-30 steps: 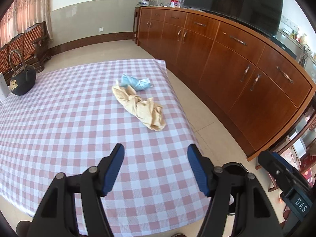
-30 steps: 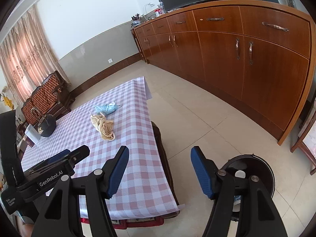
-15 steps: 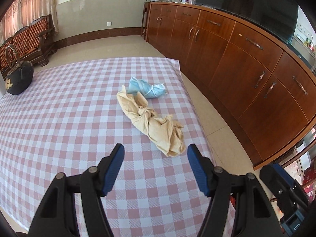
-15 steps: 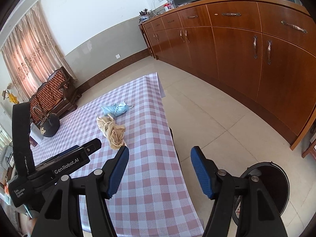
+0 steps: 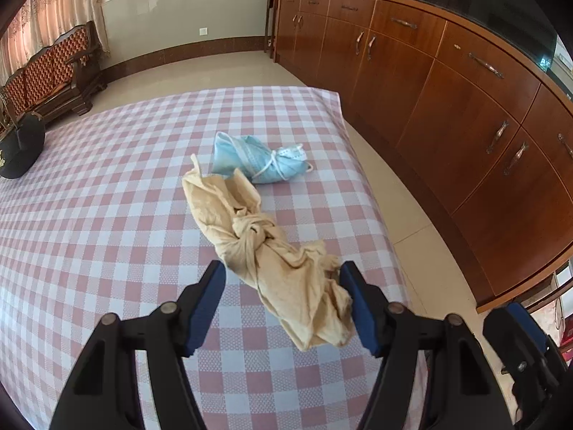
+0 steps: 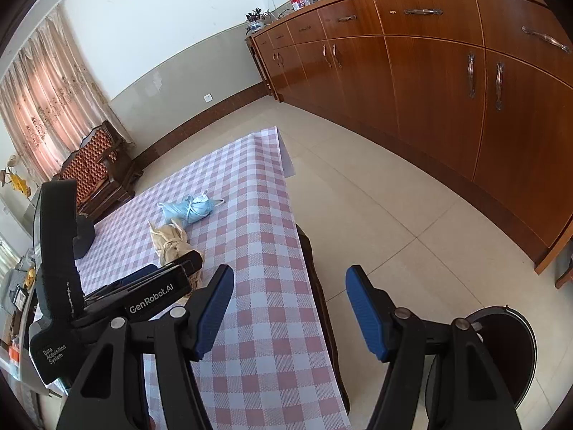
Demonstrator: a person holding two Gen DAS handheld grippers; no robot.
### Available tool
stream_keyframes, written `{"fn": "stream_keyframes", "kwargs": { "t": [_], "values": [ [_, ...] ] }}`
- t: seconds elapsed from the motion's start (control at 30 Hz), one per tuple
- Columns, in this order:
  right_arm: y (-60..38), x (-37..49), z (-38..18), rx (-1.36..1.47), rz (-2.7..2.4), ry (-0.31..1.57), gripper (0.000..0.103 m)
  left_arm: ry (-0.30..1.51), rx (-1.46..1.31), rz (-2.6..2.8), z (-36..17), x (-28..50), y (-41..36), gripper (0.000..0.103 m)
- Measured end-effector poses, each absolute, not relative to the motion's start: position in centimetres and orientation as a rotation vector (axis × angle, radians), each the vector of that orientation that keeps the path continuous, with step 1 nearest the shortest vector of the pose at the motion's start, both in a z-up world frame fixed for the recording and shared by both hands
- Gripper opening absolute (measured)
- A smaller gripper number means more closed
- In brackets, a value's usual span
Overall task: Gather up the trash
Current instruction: 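Move both grippers back over the table toward the beige cloth and mask, then grasp the beige cloth with the left gripper while the right gripper grasps the blue mask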
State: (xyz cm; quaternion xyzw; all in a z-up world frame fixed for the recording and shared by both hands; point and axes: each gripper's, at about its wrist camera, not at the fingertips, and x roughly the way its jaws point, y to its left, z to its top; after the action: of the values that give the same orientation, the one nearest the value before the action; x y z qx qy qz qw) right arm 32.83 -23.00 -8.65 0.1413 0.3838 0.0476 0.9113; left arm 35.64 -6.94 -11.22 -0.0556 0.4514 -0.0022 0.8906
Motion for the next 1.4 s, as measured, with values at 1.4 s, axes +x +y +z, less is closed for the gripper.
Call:
{"fn": "stream_keyframes", "kwargs": {
  "t": [1.4],
  "values": [
    [-9.9, 49.1, -12.3, 0.183, 0.332, 0.861, 0.067, 0.894, -0.250, 0.096, -12.2, 40.2, 7.0, 0.068]
  ]
}}
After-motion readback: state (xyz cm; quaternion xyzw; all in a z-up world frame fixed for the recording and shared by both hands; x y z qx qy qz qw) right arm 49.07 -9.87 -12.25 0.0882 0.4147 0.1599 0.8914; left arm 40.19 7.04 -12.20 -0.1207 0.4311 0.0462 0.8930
